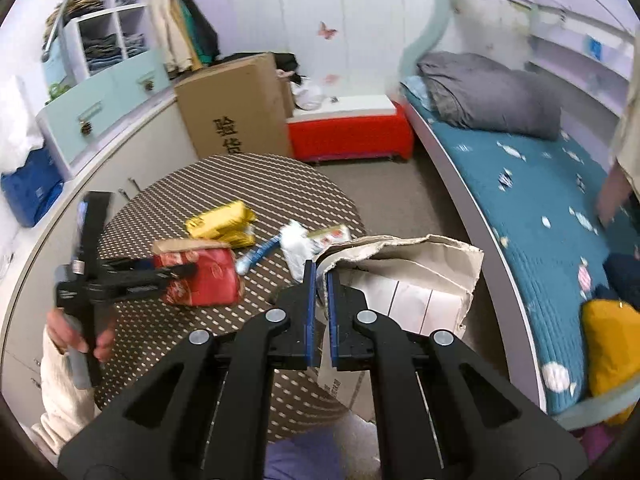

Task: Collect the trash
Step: 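Grasp the red paper snack bag with the left tool while the right tool grasps the beige paper, then carry the red bag and beige paper over the wastebasket with both tools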

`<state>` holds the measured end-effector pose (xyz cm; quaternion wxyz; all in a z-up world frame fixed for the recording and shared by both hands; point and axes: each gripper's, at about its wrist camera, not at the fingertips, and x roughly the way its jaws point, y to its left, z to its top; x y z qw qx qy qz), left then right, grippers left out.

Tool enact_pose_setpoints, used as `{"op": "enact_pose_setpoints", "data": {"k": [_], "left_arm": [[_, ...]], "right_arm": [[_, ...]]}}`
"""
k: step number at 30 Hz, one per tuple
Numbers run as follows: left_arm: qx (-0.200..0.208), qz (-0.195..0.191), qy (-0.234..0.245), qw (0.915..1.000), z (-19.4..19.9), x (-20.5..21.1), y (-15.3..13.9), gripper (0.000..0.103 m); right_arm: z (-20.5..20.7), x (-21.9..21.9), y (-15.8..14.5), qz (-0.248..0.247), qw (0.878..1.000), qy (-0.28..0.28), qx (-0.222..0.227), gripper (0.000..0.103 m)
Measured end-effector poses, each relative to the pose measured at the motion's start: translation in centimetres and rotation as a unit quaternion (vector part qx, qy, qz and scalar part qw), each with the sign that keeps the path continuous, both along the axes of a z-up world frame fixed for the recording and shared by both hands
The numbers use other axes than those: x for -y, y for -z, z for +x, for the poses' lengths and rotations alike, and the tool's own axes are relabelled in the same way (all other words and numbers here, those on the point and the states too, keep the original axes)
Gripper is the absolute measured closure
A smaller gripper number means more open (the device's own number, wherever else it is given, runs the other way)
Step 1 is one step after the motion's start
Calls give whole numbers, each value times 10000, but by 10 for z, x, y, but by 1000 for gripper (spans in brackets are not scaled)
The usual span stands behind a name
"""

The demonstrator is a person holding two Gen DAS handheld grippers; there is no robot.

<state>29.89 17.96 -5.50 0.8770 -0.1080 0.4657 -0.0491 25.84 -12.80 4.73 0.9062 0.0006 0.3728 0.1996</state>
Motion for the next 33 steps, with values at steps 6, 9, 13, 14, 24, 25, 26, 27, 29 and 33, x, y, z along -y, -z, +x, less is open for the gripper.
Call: {"op": "enact_pose_setpoints", "data": {"k": [6, 9, 13, 14, 24, 25, 26, 27, 29, 33], "left_arm": [[358, 304, 23, 9989, -22, 15, -24, 66], [499, 397, 22, 9980, -29, 23, -34, 69], [747, 475, 125, 9960, -40, 36, -50, 69], [781, 492, 145, 9956, -42, 38, -53, 69], [1045, 623, 674, 9903, -45, 92, -73, 69], [1040, 633, 761, 9896, -43, 100, -74, 69], [1037, 640, 817, 9892, -41, 106, -74, 69], [1054, 660, 924, 9879, -39, 116, -75, 69], [1076, 676, 1061, 9862, -36, 130, -76, 69], [1082, 681, 1434, 9814, -28, 168, -76, 69]], "right_arm": [[1, 21, 14, 22, 9995, 263, -165, 97], [-4, 29, 16, 25, 9994, 305, -167, 97], [-12, 37, 18, 57, 9993, 341, -137, 97], [-13, 40, 17, 71, 9992, 363, -119, 97], [-25, 74, 11, 189, 9977, 644, -32, 97], [-26, 78, 12, 189, 9975, 680, -39, 97], [-27, 83, 12, 195, 9971, 730, -44, 97], [-29, 88, 13, 199, 9968, 777, -47, 97], [-31, 98, 14, 214, 9958, 886, -54, 97], [-34, 120, 17, 220, 9933, 1127, -89, 97]]}}
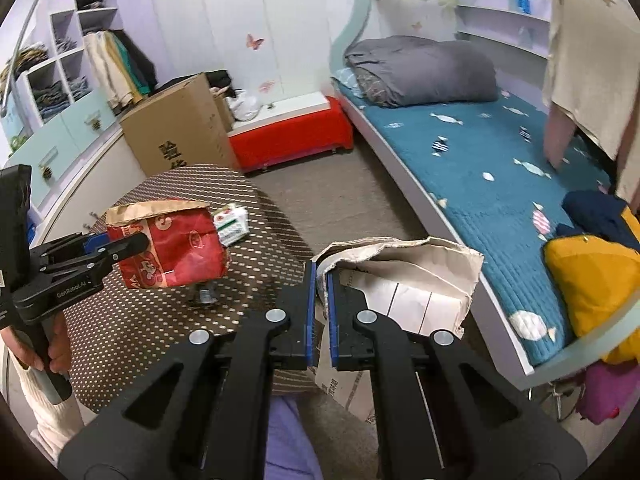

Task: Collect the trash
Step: 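Carry the red bag and beige paper over the wastebasket with both tools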

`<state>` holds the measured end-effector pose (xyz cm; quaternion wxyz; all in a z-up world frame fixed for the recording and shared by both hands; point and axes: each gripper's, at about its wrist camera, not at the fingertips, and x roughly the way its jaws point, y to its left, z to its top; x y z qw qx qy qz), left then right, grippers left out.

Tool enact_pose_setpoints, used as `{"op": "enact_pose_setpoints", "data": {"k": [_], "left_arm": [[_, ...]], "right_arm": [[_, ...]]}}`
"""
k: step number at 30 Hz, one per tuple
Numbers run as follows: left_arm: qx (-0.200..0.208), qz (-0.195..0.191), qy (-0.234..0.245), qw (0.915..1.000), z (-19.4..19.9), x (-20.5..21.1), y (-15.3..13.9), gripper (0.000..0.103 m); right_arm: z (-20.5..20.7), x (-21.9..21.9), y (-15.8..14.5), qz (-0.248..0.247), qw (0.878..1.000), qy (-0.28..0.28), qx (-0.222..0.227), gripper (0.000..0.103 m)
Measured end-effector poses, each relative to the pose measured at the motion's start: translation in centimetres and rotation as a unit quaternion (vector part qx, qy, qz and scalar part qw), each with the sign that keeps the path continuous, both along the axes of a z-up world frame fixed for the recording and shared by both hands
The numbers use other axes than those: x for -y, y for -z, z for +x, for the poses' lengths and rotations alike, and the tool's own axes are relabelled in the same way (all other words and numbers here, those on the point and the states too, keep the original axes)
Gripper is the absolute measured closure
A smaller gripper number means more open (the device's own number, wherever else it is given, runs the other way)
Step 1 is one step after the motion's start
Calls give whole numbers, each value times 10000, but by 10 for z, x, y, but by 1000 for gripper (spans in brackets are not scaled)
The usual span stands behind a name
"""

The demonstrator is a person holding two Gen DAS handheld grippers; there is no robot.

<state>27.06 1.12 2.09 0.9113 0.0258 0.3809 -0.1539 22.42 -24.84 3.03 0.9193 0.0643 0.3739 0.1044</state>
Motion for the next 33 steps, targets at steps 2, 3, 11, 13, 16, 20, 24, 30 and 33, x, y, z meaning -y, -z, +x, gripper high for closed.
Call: {"op": "enact_pose_setpoints", "data": {"k": [2, 3, 11, 13, 16, 20, 24, 30, 33], "left_arm": [[-10, 24, 197, 9998, 5, 20, 1, 69], [-19, 32, 295, 9996, 7, 30, 1, 69], [-121, 114, 972, 9951, 16, 103, 7, 69], [-163, 130, 1122, 9935, 15, 122, 10, 69], [-256, 147, 1323, 9908, 16, 146, 15, 69], [-401, 212, 1612, 9859, 15, 182, 27, 69], [-647, 367, 1806, 9807, 16, 212, 48, 69], [-1098, 689, 1948, 9722, 23, 243, 93, 69], [-1336, 886, 1982, 9670, 27, 254, 119, 68]], "right_arm": [[-2, 11, 2, 5, 9999, 115, -21, 97], [-2, 18, 3, 8, 9998, 177, -35, 97], [-13, 67, 14, 29, 9972, 727, -187, 97], [-16, 81, 18, 54, 9957, 888, -248, 97], [-20, 98, 25, 83, 9937, 1064, -334, 97], [-24, 121, 39, 121, 9900, 1312, -506, 97], [-26, 139, 55, 178, 9857, 1518, -708, 97], [-22, 159, 86, 297, 9786, 1741, -1053, 97], [-19, 164, 101, 317, 9754, 1813, -1211, 97]]}}
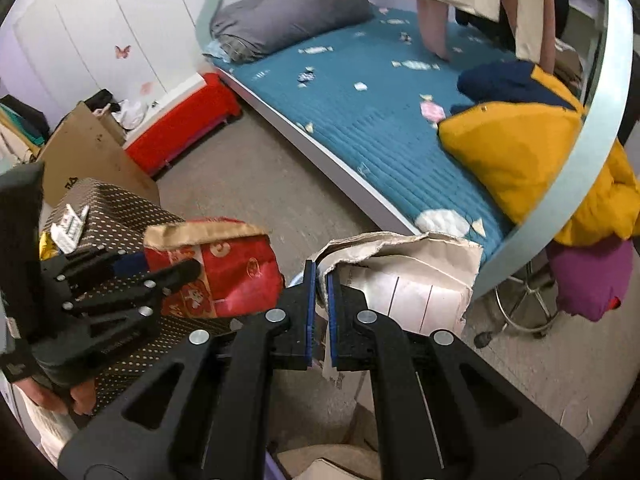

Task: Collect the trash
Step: 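Carry the red bag and beige paper over the wastebasket with both tools, then open both tools to drop the red bag and beige paper into the wastebasket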

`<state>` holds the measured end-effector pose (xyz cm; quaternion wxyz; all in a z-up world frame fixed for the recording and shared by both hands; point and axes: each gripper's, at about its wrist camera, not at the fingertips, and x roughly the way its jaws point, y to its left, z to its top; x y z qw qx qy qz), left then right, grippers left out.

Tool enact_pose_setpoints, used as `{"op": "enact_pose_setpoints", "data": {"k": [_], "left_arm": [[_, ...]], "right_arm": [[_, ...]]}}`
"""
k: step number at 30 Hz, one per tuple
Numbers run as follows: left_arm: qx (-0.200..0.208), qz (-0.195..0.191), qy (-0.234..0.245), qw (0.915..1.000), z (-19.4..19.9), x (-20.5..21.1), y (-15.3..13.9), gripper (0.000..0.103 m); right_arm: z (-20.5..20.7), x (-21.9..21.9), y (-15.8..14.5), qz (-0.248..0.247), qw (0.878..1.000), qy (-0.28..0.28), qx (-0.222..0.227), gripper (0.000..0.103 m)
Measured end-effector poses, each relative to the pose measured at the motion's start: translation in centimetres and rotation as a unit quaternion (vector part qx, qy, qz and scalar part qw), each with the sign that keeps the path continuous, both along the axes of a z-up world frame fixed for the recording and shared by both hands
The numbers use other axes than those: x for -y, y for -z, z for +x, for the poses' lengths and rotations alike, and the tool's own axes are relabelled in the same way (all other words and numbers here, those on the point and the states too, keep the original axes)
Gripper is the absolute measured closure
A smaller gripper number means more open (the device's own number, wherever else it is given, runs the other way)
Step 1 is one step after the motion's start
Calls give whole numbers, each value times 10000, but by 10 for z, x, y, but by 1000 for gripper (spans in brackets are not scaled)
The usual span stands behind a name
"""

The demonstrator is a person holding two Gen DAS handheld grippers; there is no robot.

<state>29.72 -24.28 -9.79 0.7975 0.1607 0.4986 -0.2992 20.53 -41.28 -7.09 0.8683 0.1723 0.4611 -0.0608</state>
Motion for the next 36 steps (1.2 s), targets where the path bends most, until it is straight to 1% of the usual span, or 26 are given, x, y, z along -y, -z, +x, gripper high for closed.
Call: {"op": "enact_pose_setpoints", "data": {"k": [2, 5, 6, 7, 8, 13, 19, 21, 22, 24, 25, 27, 28, 32, 36], "left_arm": [[-118, 100, -11, 9999, 3, 3, 13, 68], [-177, 256, -46, 9995, 8, 9, 32, 63], [-270, 200, -79, 9994, 11, 10, 38, 54], [-336, 186, -103, 9992, 14, 9, 41, 43], [-373, 204, -131, 9990, 17, 9, 44, 41], [-358, 281, -209, 9987, 20, -1, 50, 41], [-310, 379, -478, 9977, 23, -32, 47, 41], [-279, 384, -598, 9971, 25, -43, 44, 41], [-273, 377, -642, 9968, 25, -47, 43, 41], [-260, 354, -737, 9963, 26, -57, 39, 40], [-243, 340, -762, 9962, 27, -61, 37, 39], [-208, 315, -818, 9959, 28, -65, 34, 39], [-203, 298, -840, 9958, 28, -67, 33, 38], [-149, 267, -861, 9958, 25, -74, 27, 38], [-112, 177, -898, 9957, 20, -81, 20, 38]], "right_arm": [[3, 2, 9, 9, 9999, 25, -110, 97], [8, 5, 25, 30, 9996, 71, -282, 97], [9, 5, 30, 36, 9994, 95, -335, 97], [11, 6, 35, 51, 9991, 124, -404, 97], [12, 6, 38, 64, 9989, 136, -442, 97], [18, 1, 51, 73, 9982, 112, -589, 97], [39, -18, 60, 113, 9975, -79, -696, 97], [49, -30, 60, 73, 9978, -172, -641, 96], [52, -34, 59, 55, 9980, -169, -609, 92], [58, -39, 58, 44, 9977, -168, -656, 65], [59, -41, 58, 57, 9977, -190, -642, 39], [58, -46, 54, -49, 9988, -198, -448, 37], [58, -50, 53, -158, 9984, -235, -487, 37], [57, -56, 53, -127, 9981, -309, -525, 37], [51, -61, 46, -138, 9981, -376, -477, 37]]}}
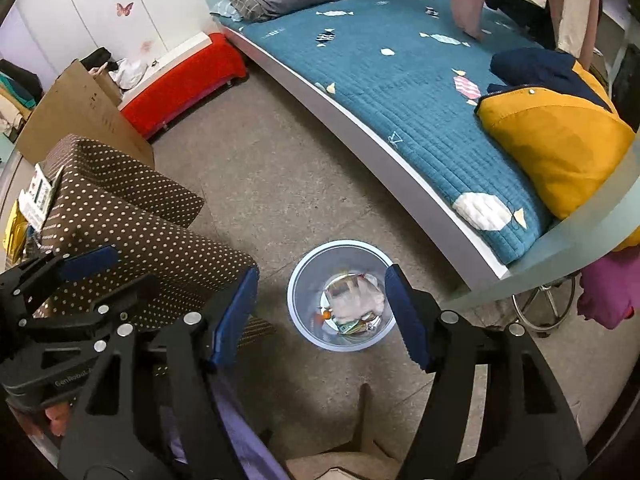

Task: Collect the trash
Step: 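Open both tools to drop the red bag and beige paper into the wastebasket, then move both tools back from the wastebasket to the table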

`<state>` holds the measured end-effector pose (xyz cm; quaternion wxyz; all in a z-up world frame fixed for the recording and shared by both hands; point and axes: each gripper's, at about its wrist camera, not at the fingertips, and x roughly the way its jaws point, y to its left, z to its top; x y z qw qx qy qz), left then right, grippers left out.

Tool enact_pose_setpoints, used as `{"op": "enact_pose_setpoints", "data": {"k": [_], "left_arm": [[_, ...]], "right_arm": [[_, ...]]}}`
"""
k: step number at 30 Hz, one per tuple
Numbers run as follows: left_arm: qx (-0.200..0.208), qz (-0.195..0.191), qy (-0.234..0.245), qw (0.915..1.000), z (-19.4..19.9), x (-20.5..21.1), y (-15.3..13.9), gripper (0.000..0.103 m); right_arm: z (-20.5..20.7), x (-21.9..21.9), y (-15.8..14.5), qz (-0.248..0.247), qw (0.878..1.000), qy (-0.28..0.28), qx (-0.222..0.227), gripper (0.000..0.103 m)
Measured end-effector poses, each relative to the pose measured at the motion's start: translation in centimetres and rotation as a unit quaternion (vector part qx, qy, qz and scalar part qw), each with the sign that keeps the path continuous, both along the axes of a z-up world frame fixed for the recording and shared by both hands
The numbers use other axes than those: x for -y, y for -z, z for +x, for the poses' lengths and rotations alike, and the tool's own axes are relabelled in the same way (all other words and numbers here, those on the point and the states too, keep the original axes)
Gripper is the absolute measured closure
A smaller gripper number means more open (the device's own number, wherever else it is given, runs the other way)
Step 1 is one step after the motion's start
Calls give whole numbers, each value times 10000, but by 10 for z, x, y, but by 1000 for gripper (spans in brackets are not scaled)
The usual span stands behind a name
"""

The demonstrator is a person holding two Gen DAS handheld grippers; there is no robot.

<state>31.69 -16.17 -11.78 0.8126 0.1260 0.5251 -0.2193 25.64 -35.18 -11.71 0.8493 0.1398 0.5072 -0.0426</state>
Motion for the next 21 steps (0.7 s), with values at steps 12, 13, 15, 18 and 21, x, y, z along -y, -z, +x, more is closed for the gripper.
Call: {"op": "enact_pose_setpoints", "data": {"k": [12, 13, 15, 18, 21], "left_arm": [[467, -288, 46, 9985, -29, -26, -40, 34], [483, -308, 23, 9984, -30, -29, -43, 34], [541, -363, -52, 9979, -34, -38, -50, 34], [645, -407, -188, 9969, -39, -57, -61, 34], [776, -411, -384, 9954, -45, -78, -71, 33]], "right_arm": [[-14, -35, -44, -48, 9984, -322, 463, 37], [-15, -39, -48, -45, 9980, -371, 513, 37], [-17, -50, -57, -49, 9969, -484, 617, 37], [-18, -65, -67, -75, 9949, -670, 755, 37], [-17, -82, -75, -56, 9928, -836, 860, 37]]}}
